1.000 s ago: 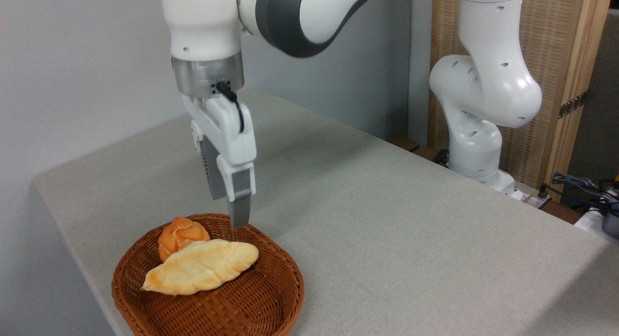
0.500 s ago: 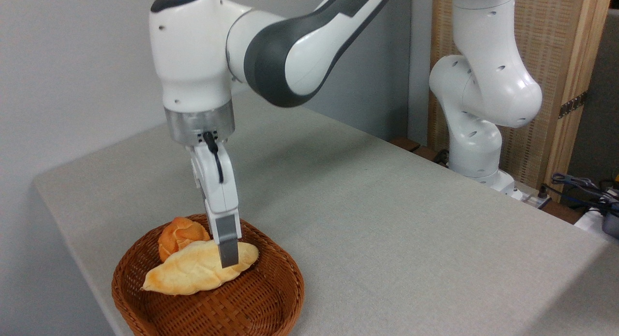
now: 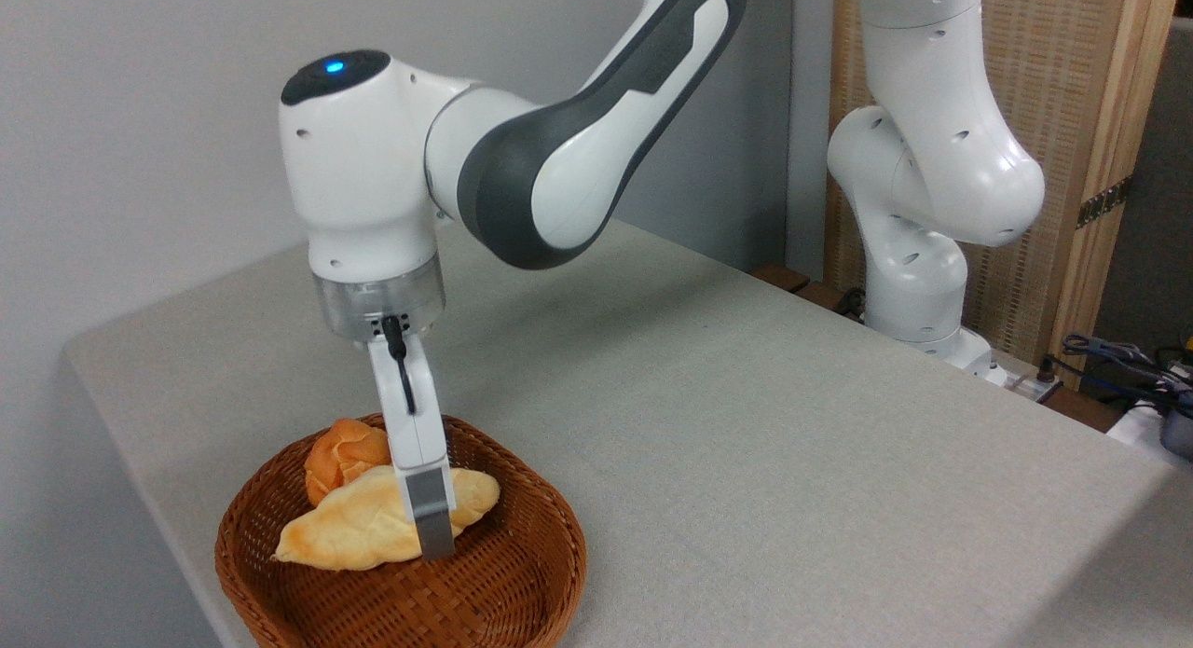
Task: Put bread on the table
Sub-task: 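Close the gripper on the middle of the long bread roll, then lift the long bread roll out of the basket and carry it beside the basket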
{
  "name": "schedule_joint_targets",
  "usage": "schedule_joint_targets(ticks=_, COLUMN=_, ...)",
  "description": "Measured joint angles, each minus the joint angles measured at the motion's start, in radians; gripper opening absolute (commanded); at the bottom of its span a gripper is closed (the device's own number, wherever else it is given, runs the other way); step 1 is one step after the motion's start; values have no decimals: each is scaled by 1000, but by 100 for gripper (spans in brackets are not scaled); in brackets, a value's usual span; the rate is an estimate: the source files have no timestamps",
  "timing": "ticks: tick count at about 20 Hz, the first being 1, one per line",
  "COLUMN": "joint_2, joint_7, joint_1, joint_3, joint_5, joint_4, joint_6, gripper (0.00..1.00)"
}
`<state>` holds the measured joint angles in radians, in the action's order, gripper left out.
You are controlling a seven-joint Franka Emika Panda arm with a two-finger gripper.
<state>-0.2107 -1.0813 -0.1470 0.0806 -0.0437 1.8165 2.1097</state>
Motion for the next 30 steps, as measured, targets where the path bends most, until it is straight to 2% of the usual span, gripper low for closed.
schedule_joint_targets(ticks=2, joint_2=-11, joint_7=-1, joint_1=-1, joint_3=0, joint_5=0, joint_4=0, joint_6=4, gripper=34)
schedule_joint_targets(ticks=3, joint_2=-14, joint_7=-1, joint_1=-1, joint_3=0, joint_5=0, joint_4=0, joint_6=4, gripper=27)
schedule_joint_targets(ticks=23, joint_2=-11, joint_7=-7, joint_1=-2, joint_3=-2, joint_5=0, joint_4=-9, joint_6=4, gripper=26)
schedule_joint_targets(ticks=30, joint_2=79, joint_7=-7, joint_1=-2, joint_3=-2, joint_5=-4, joint_4=-21, joint_6=-20, gripper=30)
